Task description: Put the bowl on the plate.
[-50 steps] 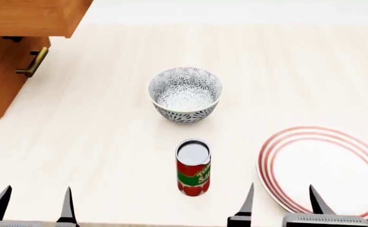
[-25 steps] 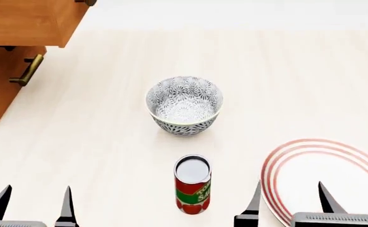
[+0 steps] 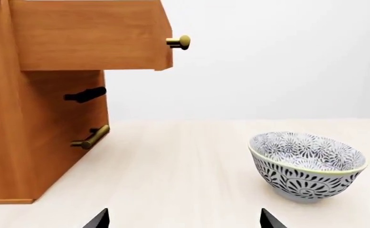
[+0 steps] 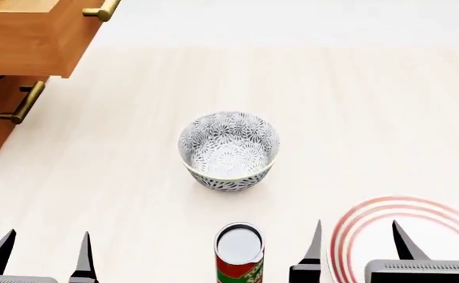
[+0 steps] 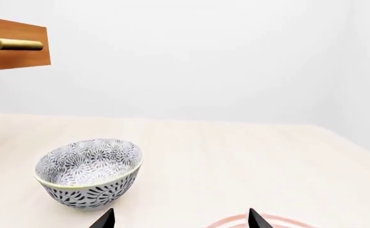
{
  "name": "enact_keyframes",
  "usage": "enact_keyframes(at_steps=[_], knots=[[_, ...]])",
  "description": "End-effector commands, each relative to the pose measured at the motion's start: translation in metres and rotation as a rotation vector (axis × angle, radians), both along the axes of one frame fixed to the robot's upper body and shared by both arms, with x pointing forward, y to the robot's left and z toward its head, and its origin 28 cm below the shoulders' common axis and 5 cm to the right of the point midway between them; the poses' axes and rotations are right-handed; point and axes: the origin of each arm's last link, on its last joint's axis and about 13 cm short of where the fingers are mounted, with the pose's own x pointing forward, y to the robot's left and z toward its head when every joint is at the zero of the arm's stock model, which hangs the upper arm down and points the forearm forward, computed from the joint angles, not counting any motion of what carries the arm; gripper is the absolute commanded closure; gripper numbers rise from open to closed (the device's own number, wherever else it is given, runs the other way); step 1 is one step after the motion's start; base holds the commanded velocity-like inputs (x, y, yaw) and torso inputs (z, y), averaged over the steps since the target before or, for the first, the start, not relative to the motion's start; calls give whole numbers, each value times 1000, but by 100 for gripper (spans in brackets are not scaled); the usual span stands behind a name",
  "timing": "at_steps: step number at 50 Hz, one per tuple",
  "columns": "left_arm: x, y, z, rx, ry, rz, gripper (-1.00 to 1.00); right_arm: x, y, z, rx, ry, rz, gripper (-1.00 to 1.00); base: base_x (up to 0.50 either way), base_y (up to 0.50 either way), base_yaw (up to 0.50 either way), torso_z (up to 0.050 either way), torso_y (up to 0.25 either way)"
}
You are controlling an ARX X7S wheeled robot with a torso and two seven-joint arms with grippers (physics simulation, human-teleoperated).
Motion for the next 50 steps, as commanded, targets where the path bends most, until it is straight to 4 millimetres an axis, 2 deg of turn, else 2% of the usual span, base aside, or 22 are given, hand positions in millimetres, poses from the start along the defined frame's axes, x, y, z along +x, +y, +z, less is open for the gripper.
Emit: enact_keyframes(at_steps=[1,34,50], knots=[[0,0,1,1,-3,-6,-100,1,1,3,1,1,13,-100,172,0,0,0,0],[-1,1,1,-2,-6,0,-100,0,0,4,1,11,4,-100,169,0,0,0,0],[0,1,0,-2,-5,1,-100,2,-1,8,-4,37,-13,-100,17,0,0,0,0]])
